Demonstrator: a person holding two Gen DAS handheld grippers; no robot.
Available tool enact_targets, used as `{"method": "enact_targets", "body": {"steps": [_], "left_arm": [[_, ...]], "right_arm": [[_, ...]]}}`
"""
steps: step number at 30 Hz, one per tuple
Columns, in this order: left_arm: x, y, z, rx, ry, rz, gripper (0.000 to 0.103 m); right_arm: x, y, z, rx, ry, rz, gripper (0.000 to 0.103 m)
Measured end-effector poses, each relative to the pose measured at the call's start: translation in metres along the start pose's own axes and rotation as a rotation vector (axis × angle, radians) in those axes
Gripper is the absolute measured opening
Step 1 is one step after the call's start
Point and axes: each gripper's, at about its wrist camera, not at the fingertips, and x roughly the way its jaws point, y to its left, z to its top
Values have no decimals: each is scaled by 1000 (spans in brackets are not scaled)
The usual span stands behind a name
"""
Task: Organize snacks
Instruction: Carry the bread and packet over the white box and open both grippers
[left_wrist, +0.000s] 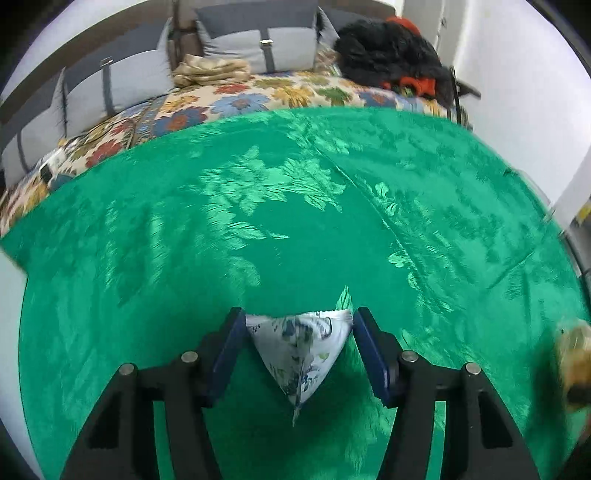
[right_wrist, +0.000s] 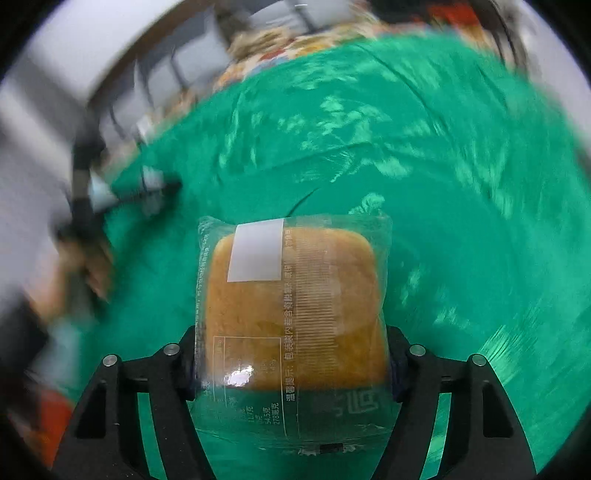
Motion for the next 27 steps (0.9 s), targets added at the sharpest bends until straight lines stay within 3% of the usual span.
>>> {"method": "enact_targets", "body": {"steps": [1,3,7,12,21,27], "left_arm": [[-10,4,-3,-27,-16,-17,59],[-33,12,-10,-81,-48,-50,59],[-92,24,-27,-152,-106,-99,59],[-168,43,-49,-209,-168,-127,59],[-292,124,-98,-333,-264,-35,59],[-349,215,-142,-482,-295,97,60]], "right_arm": [[-8,-14,0,93,-18,78,73],[-17,-24,-1,150,-29,113,73],[-26,-13,-6,123,-18,78,73],[-40,43,-11,34,-40,122,73],[-33,154,-25,-139,1,229,73],[-26,272,-17,-310,17,335,73]]}}
